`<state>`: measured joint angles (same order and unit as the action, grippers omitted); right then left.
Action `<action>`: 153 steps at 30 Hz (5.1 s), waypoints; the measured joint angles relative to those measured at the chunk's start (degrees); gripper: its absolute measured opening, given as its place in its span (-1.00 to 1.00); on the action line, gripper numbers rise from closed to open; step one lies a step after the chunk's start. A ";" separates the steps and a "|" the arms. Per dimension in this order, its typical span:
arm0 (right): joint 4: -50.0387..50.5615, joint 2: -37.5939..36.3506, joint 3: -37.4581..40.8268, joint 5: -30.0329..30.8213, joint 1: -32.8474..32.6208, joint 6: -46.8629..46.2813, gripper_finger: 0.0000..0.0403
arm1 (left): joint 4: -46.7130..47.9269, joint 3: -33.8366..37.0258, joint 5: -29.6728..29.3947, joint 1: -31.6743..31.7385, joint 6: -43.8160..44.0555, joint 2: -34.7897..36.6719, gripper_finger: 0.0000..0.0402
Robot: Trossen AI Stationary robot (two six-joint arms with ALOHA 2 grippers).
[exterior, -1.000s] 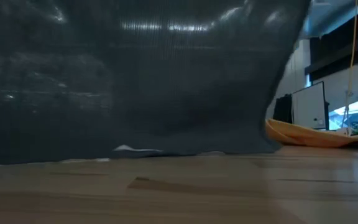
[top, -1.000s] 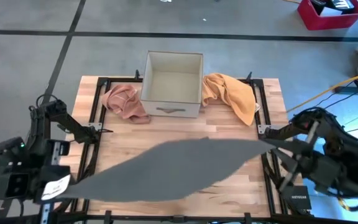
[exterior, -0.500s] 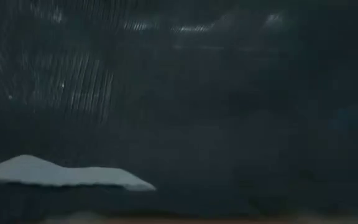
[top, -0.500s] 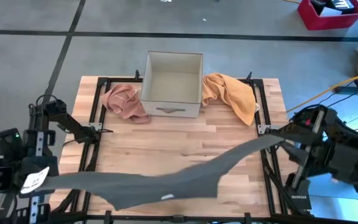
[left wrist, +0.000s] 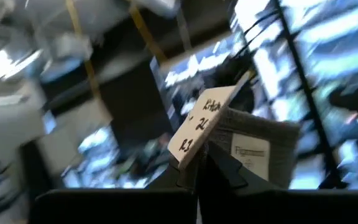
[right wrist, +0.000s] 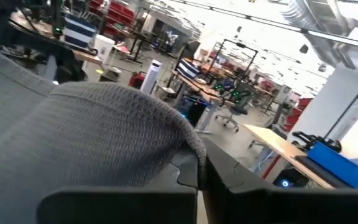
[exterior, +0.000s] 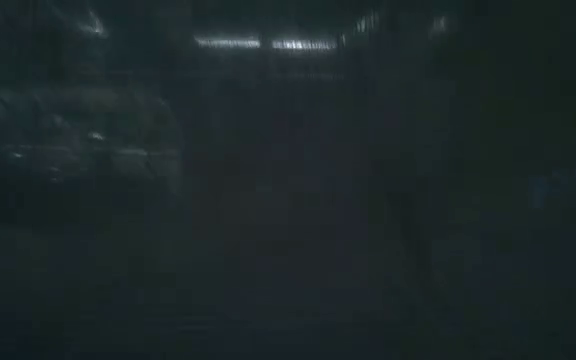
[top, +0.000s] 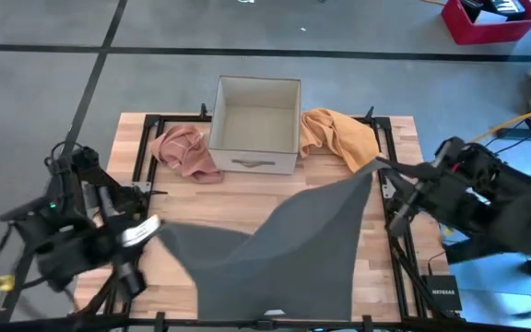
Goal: Fold towel
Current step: Fold the dark gray towel
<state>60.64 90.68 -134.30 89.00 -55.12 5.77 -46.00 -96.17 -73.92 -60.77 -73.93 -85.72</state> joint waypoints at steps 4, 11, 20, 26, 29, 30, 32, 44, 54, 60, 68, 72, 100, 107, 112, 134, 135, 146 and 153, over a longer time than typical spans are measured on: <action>25.83 -0.16 0.03 -4.38 2.48 -25.94 -0.97 | 0.43 2.89 -2.06 2.47 0.41 0.64 -0.97; 29.24 -1.47 9.79 -9.25 7.01 -31.23 -0.98 | 3.31 9.26 -3.61 5.08 2.64 3.54 -0.97; 29.27 -5.54 24.01 -14.91 11.63 -39.73 -0.98 | 3.18 22.32 -8.83 6.38 16.28 10.76 -0.97; 29.02 -9.26 34.75 -18.28 13.64 -45.68 -0.98 | 3.36 33.30 -16.10 4.98 23.78 16.81 -0.97; 27.91 -11.20 40.54 -20.55 14.76 -48.10 -0.98 | 3.52 38.35 -16.14 4.01 28.16 19.85 -0.97; 26.71 -12.01 42.60 -20.54 15.41 -48.22 -0.98 | 3.50 39.88 -16.19 3.74 28.96 20.91 -0.97; 23.99 -13.31 46.85 -21.25 16.84 -47.97 -0.98 | 3.39 42.75 -16.14 3.67 31.30 22.89 -0.97; -8.59 -21.83 70.31 -37.39 26.92 -31.17 -0.98 | 3.39 56.70 -16.12 3.19 49.67 29.48 -0.97; -25.79 -25.15 81.94 -55.56 39.89 -15.17 -0.98 | 3.50 64.15 -16.08 -3.69 57.46 31.48 -0.97; -32.16 -31.36 89.08 -55.44 47.66 -10.33 -0.98 | 3.41 69.94 -16.08 -5.58 61.18 35.67 -0.97; -42.30 -34.70 91.10 -57.38 56.51 -0.47 -0.98 | 3.42 77.76 -16.09 -0.35 61.59 44.72 -0.97; -46.73 -34.69 91.12 -57.80 58.04 3.82 -0.98 | 3.41 80.47 -16.10 2.33 61.09 49.55 -0.97; -40.50 -39.14 91.08 -72.94 63.01 1.89 -0.99 | 7.34 81.78 -12.56 4.52 53.63 56.39 -0.97; -28.77 -40.69 91.08 -78.06 52.54 -9.81 -0.99 | 12.28 81.78 -9.09 -4.24 76.91 48.50 -0.97; -26.24 -40.52 91.08 -76.78 44.59 -17.29 -0.99 | 12.39 81.78 -7.79 -7.83 90.99 41.90 -0.97; -26.32 -40.05 95.71 -62.43 16.83 -35.55 -0.99 | 19.00 62.08 8.16 5.43 88.52 15.19 -0.99; -26.27 -40.04 95.71 -62.41 16.46 -35.55 -0.99 | 22.44 60.74 9.79 6.64 89.17 14.25 -1.00; -26.47 -39.07 95.71 -63.98 12.57 -36.10 -0.99 | 59.56 49.52 25.86 10.14 113.18 9.02 -1.00; -27.49 -34.20 95.71 -67.18 9.27 -37.64 -0.99 | 60.38 49.50 32.46 10.78 116.89 5.19 -1.00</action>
<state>33.15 56.48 -38.59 21.82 -45.84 -31.87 14.38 -46.68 -41.46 -49.99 42.96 -80.52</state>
